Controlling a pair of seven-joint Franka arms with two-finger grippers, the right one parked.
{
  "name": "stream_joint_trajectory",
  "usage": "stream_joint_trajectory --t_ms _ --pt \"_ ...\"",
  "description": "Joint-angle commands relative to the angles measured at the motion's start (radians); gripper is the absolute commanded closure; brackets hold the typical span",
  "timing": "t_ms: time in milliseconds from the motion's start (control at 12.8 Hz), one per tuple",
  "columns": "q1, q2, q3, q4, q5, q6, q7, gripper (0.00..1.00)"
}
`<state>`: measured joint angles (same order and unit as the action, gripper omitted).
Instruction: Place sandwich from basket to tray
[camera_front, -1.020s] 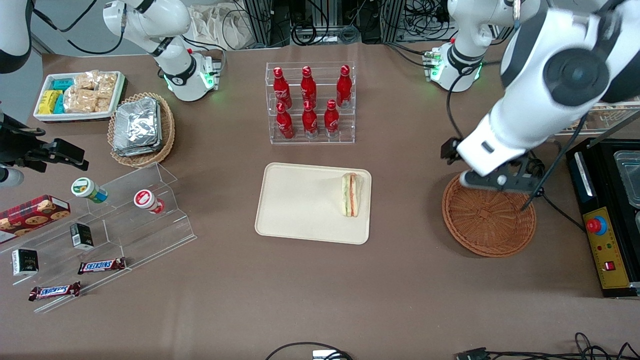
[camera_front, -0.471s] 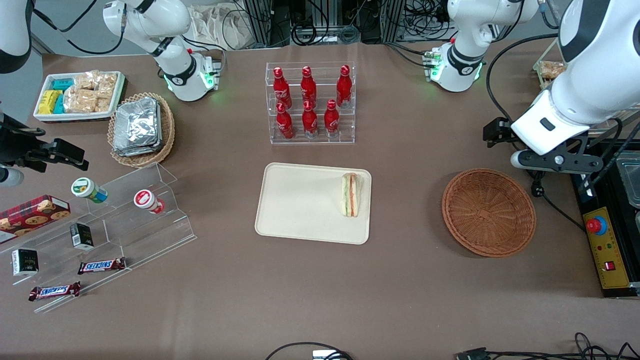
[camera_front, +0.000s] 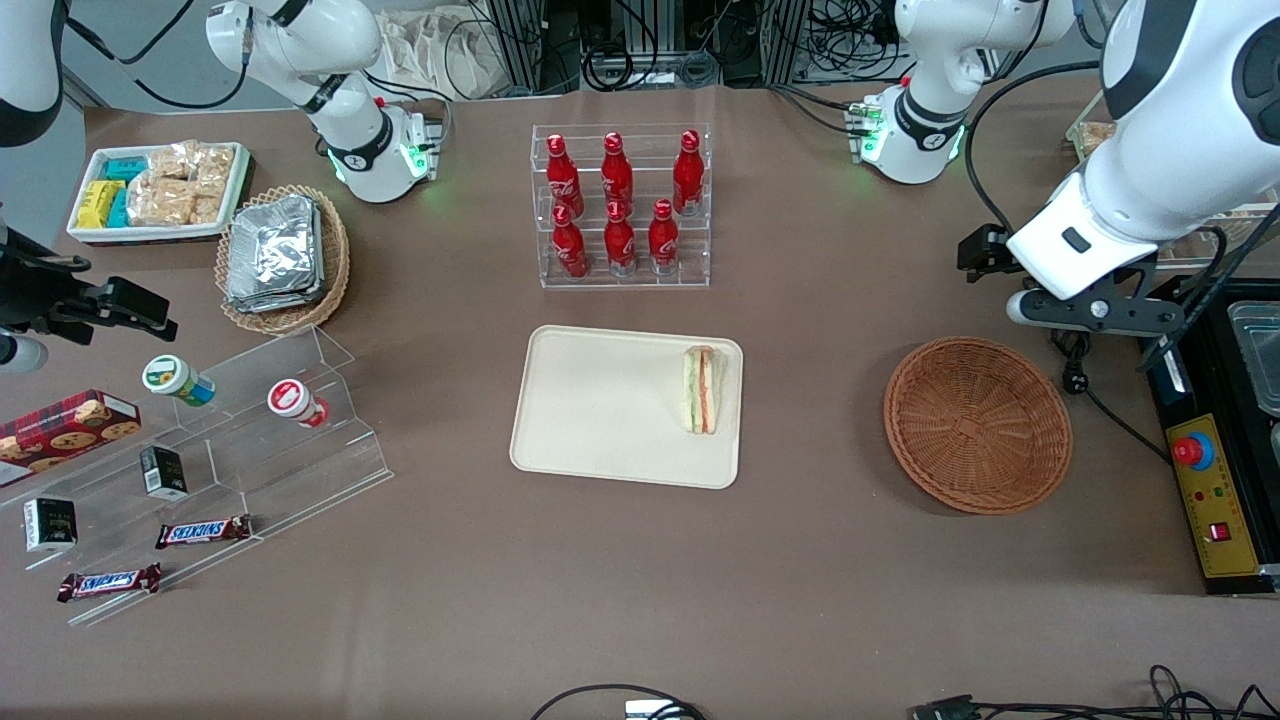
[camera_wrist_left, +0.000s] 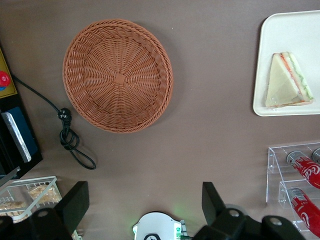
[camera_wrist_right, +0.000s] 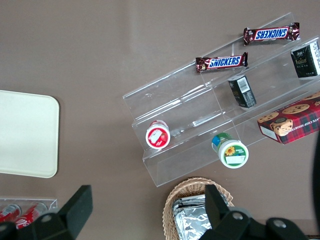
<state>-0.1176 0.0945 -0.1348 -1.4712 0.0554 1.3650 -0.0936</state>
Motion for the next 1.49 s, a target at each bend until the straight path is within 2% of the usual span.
stream_joint_trajectory --t_ms 0,157,392,627,784,1098,1412 --pt "0.041 -0.036 -0.006 -0.035 -0.006 -0.003 0.02 0.0" --pt "0.082 -0.048 -0.028 -0.044 -0.011 -0.003 0.02 0.0" --pt "0.235 -0.064 -0.163 -0.061 -0.015 -0.001 0.021 0.0" --pt "0.233 -0.079 -0.157 -0.078 -0.011 0.04 0.021 0.0" --pt "0.223 -0.122 -0.123 -0.148 -0.014 0.115 0.02 0.0" --pt "0.207 -0.119 -0.048 -0.144 -0.011 0.123 0.069 0.0" --pt "0.196 -0.117 -0.04 -0.144 -0.006 0.123 0.092 0.0"
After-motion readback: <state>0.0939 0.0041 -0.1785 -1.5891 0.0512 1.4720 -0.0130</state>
